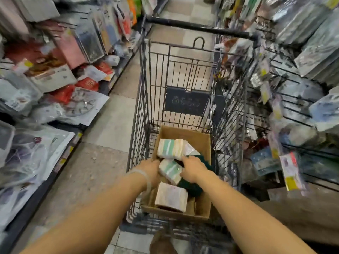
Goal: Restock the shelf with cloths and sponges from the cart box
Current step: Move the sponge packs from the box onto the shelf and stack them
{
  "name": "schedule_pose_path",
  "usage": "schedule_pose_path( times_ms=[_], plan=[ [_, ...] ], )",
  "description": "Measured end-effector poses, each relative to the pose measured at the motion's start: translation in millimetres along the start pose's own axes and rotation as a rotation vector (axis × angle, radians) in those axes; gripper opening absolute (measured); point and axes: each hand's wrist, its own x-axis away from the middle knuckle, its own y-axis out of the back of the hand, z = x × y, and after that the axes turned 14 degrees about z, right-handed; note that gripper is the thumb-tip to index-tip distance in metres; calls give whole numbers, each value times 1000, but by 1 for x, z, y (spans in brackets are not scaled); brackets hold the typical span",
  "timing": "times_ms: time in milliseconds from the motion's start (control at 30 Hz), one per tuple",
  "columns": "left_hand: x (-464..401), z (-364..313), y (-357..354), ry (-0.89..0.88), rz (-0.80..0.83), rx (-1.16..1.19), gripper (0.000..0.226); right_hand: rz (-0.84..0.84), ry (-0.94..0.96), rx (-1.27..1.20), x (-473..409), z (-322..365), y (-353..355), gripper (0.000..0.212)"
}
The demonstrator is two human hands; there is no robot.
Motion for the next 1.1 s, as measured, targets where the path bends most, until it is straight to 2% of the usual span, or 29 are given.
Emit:
schedule_pose_path(
  times_ms=[133,267,467,567,667,833,933,1033,1100],
  plan=[
    [-43,5,10,46,59,89,51,76,-3,-35,-49,-24,8,54],
    [-70,11,-4,108,135,144,44,170,68,-49,-88,-24,-20,43],
    [-90,25,-21,145,240,222,46,384,135,-15,-121,-8,-89,66],
    [-95,33,-27,152,238,323,42,431,155,37,-131,-6,-112,90],
    [-100,39,-35,148,240,359,36,441,179,148,-134,-9,-125,112],
    [-103,42,-45,134,219,401,32,410,228,135,-133,-7,-122,120],
    [-98,44,-47,135,211,400,26,355,199,30,-127,-8,-115,125],
    [-91,45,-45,159,187,412,15,279,198,-241,-111,-7,-98,127],
    [-84,44,-41,157,169,465,21,213,207,-455,-96,-4,-81,130]
  ],
)
